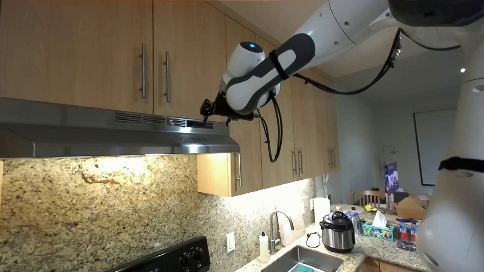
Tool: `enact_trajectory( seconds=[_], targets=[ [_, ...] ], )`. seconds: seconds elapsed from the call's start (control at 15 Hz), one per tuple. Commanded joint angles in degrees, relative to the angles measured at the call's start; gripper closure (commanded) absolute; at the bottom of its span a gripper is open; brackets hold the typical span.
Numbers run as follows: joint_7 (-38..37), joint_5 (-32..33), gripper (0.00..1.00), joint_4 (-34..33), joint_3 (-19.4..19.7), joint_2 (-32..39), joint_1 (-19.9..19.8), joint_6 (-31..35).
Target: Turn off the stove light
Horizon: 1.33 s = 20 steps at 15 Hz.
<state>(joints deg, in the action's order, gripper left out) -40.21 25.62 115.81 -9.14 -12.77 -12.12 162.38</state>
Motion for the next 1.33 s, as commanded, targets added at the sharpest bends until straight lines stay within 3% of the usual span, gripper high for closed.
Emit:
enact_trajectory(
  seconds=[0.0, 0.47, 1.27],
  targets=[
    [-1.99, 1.26, 0.00, 0.77, -0.72, -0.65, -0.73, -0.68],
    [-0.12, 0.17, 0.00, -0.48, -0.16, 0.30, -0.11, -0.31],
    [2.87, -4.68, 0.00, -10.19, 2.16, 7.76, 0.98, -6.65]
  ],
)
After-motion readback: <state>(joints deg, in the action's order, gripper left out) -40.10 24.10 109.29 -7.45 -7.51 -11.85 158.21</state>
